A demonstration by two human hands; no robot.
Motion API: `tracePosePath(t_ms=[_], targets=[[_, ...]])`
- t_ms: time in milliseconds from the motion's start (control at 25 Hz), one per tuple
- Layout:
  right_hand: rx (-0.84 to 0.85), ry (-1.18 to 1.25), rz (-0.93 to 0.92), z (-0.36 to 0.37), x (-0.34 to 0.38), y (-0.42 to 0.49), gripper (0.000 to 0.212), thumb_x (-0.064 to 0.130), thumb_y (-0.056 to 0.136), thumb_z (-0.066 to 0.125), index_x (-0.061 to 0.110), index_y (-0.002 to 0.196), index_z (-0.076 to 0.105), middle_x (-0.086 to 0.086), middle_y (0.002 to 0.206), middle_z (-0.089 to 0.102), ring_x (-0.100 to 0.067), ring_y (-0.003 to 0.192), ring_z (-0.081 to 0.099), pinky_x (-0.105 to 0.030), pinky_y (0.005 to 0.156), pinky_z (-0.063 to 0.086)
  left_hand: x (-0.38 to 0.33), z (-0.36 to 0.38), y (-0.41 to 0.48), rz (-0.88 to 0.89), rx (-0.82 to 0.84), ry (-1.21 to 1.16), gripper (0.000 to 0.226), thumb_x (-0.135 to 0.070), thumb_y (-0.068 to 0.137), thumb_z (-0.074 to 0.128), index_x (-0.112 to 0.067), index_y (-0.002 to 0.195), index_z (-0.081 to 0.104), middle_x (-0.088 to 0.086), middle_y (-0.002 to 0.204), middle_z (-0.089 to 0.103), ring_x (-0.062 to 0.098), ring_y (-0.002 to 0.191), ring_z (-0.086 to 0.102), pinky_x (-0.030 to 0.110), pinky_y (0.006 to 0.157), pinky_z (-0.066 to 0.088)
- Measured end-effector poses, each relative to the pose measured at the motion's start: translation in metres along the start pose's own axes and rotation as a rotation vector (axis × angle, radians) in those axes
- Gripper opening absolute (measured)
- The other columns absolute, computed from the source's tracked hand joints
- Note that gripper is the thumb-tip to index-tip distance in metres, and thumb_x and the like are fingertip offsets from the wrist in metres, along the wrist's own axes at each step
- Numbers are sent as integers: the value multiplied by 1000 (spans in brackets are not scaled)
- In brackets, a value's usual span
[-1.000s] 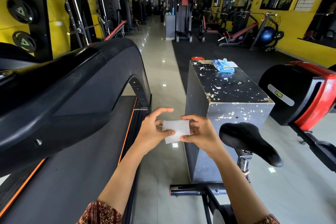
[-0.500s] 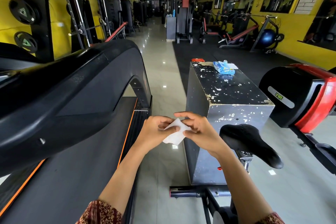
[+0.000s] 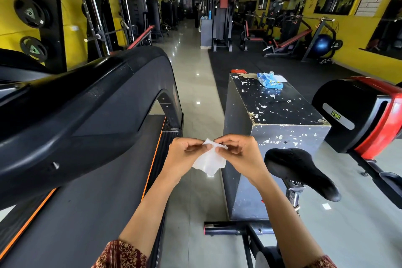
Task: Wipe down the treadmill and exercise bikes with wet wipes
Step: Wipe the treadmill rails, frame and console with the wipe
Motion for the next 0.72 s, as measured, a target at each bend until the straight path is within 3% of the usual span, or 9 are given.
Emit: tracePosePath(t_ms=[120,240,360,480,560,720], targets=[[-59,1,62,-1,-1,-3,38,-8,78,66,29,75,73,11,69,71,-11,64,66,-30,66,55,2,-1,0,-23,-46,-11,9,-5,83,71,-3,90,76,13,81,73,10,74,63,23,68,47],[-16,85,119,-7,1,-6,21,-4,80,70,17,77,74,2,64,69,-13,54,62,-24,60,49,2,-2,-2,-52,-64,-27,7,-5,83,71,-8,86,76,7,80,73,8,75,64,22,70,48],[20,187,215,-14,1,-7,9,3,83,70,11,80,73,-1,65,68,-14,52,59,-29,62,48,1,-3,-2,-76,-92,-32,6,-6,84,70,-8,87,76,1,77,72,3,72,63,14,67,47],[-144,146,243,-15,-5,-8,16,5,88,65,14,76,70,-1,68,71,-12,49,57,-24,58,46,4,-3,-1,-133,-190,-23,6,-12,85,71,-10,89,75,-2,76,71,1,69,62,12,64,45],[-240,146,214,-11,-6,-9,20,5,89,64,18,74,68,-1,69,71,-11,52,61,-20,56,48,6,-2,1,-150,-270,7,6,-15,84,72,-12,89,74,-5,73,69,0,66,61,13,63,44],[-135,140,131,19,-4,-9,22,4,91,60,22,90,72,6,85,73,-7,78,69,-28,69,56,0,2,2,-96,-246,12,3,-12,85,71,-11,85,74,2,75,71,14,72,68,25,67,53]])
Point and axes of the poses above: each hand's wrist, its own y-axis towards the middle knuckle, its own z-axis out of the palm, x = y × z, the point moved 1 cm from there along y, towards the middle knuckle
